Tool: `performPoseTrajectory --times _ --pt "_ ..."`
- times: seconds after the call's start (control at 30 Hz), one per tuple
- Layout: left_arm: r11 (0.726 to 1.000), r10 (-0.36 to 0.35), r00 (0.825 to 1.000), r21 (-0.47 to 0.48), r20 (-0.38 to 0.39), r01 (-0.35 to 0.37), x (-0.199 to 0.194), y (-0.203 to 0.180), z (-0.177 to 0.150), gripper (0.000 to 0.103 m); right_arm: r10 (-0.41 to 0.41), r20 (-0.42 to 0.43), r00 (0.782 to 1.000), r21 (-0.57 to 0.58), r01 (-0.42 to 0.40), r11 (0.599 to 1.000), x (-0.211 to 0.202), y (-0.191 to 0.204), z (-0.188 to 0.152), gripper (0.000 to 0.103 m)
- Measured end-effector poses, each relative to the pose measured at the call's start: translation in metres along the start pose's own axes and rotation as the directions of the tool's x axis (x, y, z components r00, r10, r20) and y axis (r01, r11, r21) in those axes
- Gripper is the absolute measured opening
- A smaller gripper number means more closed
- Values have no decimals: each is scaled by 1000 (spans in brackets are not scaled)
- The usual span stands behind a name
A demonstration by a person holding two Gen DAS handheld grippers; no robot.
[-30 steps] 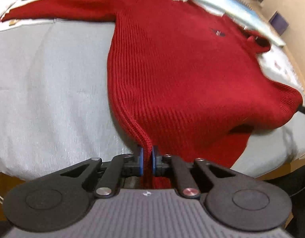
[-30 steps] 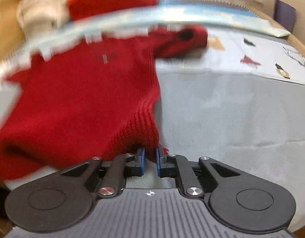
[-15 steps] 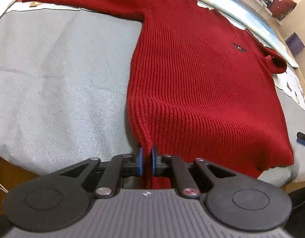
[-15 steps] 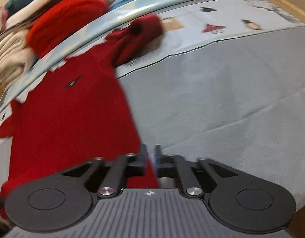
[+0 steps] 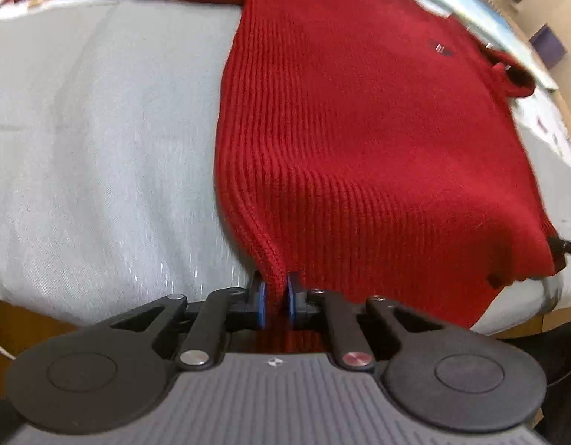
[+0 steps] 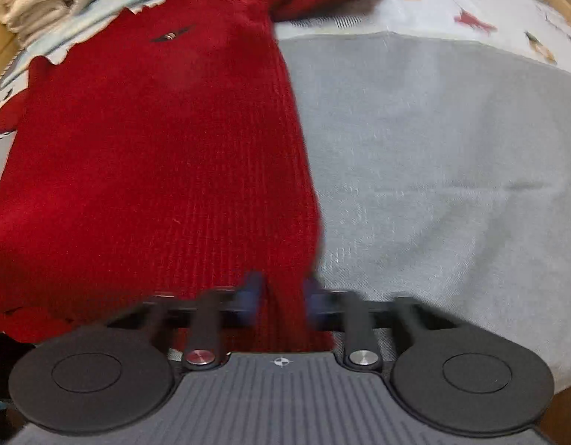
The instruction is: Fold small clothes
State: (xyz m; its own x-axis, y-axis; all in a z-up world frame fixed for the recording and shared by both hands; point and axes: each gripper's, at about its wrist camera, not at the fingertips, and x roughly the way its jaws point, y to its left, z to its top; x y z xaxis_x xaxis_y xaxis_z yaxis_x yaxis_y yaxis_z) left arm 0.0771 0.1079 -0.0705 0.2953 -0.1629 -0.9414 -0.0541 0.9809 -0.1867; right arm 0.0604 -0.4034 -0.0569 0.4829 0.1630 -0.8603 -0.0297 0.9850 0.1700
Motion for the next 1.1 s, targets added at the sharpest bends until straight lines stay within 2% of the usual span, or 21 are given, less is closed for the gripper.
performPoseTrajectory --times 0.03,0.07,0.13,0.17,0.2,0.23,0.33,0.37,0.4,0.53,0.63,0.7,0.77,0.8,0.87,0.9,0.93,0.97,1.03,1.07,1.1 --pt "1000 -21 999 -5 41 21 -9 2 0 11 26 97 995 42 -30 999 -16 -5 3 7" --pt "999 -43 995 -16 94 45 -21 4 1 10 83 214 973 97 -106 990 -37 -15 5 7" --pt "994 -78 976 -54 205 91 -46 14 2 9 152 406 901 168 -237 957 -72 -35 6 7" --pt "992 -83 969 -78 233 104 -52 20 2 9 157 438 885 193 -263 945 -79 -44 5 7" --pt "991 -63 971 -99 232 88 -53 24 2 9 139 432 891 227 -257 939 -77 -51 5 7" --pt "994 -19 980 -104 199 41 -46 25 3 9 115 404 908 256 -233 938 -72 -52 5 7" --pt "997 75 994 -8 81 -74 -22 14 1 9 39 209 977 245 -91 965 -38 -43 8 7" --pt "995 97 994 24 54 -98 -16 10 0 9 -5 134 991 218 -25 976 -25 -37 8 7" --pt "992 115 993 44 42 -117 -12 7 -1 9 -33 85 996 193 16 981 -16 -31 8 7" --pt "988 145 989 55 8 -146 -4 5 1 10 -96 -2 995 82 96 992 1 -12 7 7" --pt "982 168 985 87 -34 -165 7 -3 5 18 -106 -44 993 23 107 994 1 -7 2 8" --pt "981 178 984 86 -15 -176 4 -4 9 24 -126 -37 991 -6 126 992 -2 -2 3 9" --pt "986 158 986 50 61 -161 -7 -3 11 29 -130 12 991 5 130 992 -8 -3 8 11" --pt "987 152 981 34 120 -157 -16 -2 15 29 -126 59 990 7 126 992 -15 -3 7 12" --pt "991 116 964 30 237 -127 -35 -5 18 29 -114 160 981 6 115 993 -31 0 8 25" --pt "993 91 959 45 267 -106 -41 -8 20 29 -92 194 977 5 93 996 -37 2 9 30" --pt "993 69 961 72 267 -91 -41 -12 20 29 -68 207 976 0 70 998 -40 3 9 41" --pt "992 60 968 94 244 -85 -37 -15 20 29 -38 200 979 -18 43 999 -38 5 10 49" --pt "983 95 989 144 115 -111 -15 -20 19 30 -23 108 994 -69 31 997 -22 13 7 53" --pt "976 138 989 162 44 -143 -3 -22 20 29 -52 47 998 -98 57 994 -11 16 5 53" --pt "970 163 986 177 22 -164 3 -23 20 30 -99 -13 995 -129 96 987 0 19 1 53"
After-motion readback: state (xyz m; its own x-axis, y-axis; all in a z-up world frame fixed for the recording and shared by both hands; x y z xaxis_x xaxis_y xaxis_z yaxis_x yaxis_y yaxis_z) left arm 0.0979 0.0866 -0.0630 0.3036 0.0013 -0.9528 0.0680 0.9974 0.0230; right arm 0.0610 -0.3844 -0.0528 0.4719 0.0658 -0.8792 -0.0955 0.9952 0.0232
